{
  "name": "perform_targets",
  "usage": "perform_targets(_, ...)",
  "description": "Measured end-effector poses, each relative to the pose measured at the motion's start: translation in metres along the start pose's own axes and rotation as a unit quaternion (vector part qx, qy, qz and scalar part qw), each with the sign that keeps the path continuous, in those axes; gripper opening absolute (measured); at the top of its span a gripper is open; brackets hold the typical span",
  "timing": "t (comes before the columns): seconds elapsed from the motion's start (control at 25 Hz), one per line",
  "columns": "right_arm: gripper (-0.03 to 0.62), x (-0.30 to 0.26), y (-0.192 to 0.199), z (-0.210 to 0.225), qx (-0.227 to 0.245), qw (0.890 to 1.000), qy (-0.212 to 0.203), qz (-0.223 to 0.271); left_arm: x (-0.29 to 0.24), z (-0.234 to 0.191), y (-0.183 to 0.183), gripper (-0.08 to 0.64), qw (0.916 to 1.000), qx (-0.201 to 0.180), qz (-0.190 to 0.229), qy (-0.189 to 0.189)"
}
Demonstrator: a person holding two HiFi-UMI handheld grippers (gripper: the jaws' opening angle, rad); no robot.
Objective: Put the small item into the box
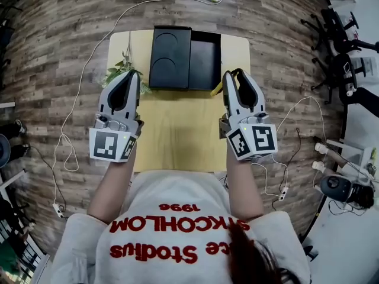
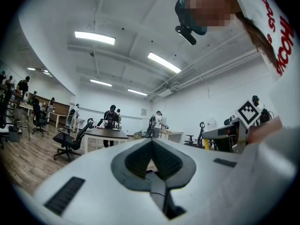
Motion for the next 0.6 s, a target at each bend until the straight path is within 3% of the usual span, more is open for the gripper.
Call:
perform_targets(0.32, 0.114, -0.042, 0.036, 0.01, -0.006, 0.999, 0.007, -0.03, -0.019, -0.015, 0.023, 0.006, 0.9996, 0.001, -0.026, -0.009)
perform_targets(0.6, 0.114, -0.077, 0.091, 0.022, -0.002, 0.993, 0.007, -0.12, -0.032, -0.018, 0.042, 0.006, 0.9988, 0.009, -0.047, -0.01)
Point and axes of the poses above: the fingertips, and each gripper's own axes: x backward along the fingers, z to its right, y out of its underside, the point moved 9 cm from there along x, backward along the fingers, and after that the axes turned 6 degrees about x, right-handed, at the moved point
